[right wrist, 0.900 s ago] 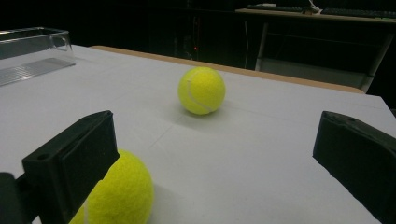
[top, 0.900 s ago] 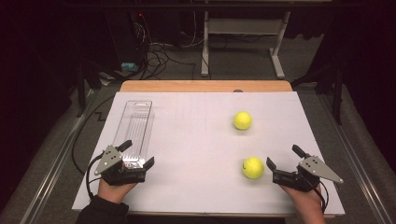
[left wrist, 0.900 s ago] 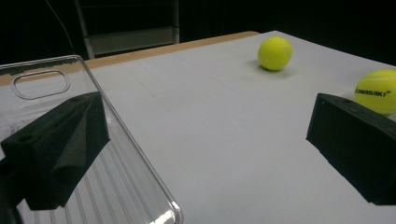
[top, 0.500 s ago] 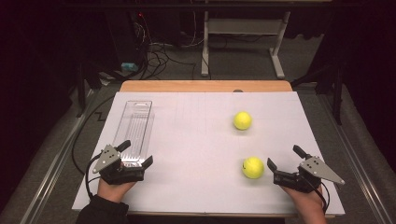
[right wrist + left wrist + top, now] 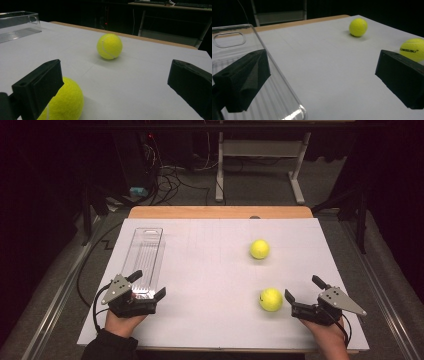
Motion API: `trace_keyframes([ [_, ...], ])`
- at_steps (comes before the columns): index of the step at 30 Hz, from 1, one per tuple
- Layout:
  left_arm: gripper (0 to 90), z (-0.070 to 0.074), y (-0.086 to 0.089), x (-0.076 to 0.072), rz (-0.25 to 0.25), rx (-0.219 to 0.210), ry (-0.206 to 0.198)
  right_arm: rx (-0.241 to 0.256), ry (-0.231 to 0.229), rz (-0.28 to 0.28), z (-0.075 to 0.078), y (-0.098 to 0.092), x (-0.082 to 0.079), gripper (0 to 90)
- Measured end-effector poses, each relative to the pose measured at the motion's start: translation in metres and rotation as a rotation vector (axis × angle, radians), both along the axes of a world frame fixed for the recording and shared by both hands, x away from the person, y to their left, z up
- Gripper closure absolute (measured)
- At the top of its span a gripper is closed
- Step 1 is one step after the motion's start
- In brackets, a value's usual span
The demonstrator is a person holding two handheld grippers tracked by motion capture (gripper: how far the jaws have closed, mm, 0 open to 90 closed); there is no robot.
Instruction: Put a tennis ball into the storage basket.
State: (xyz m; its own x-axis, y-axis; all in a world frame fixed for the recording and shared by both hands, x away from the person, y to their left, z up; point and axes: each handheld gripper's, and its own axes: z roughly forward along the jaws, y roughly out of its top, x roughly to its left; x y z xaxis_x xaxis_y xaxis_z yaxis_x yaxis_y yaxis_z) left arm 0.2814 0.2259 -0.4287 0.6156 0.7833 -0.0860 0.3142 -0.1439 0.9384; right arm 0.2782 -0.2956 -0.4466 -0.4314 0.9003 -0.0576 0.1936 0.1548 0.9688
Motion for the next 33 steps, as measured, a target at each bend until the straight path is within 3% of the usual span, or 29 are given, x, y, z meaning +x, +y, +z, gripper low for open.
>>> trace_keyframes([
  [8,0.0,0.01,-0.027,0.004,-0.057,0.11,0.059,-0.014,0.008,-0.002,-0.001,-0.001,0.001,0.0],
  [10,0.0,0.011,-0.033,0.007,-0.091,0.128,0.09,-0.012,0.01,-0.003,-0.001,-0.001,0.0,0.0],
  [13,0.3,0.011,-0.045,0.014,-0.156,0.199,0.146,-0.012,0.012,-0.002,-0.001,-0.002,0.001,0.0],
  [18,1.3,0.011,-0.065,0.022,-0.212,0.273,0.206,-0.012,0.018,-0.001,-0.001,-0.001,0.001,0.0],
  [23,2.3,0.014,-0.084,0.033,-0.243,0.317,0.254,-0.016,0.021,0.001,-0.002,-0.002,0.001,0.0],
  [29,3.7,0.022,-0.11,0.056,-0.299,0.381,0.35,-0.018,0.024,0.008,-0.002,-0.001,0.002,0.0],
  [33,5.1,0.018,-0.124,0.066,-0.308,0.428,0.421,-0.016,0.031,0.01,-0.003,0.0,0.002,0.0],
])
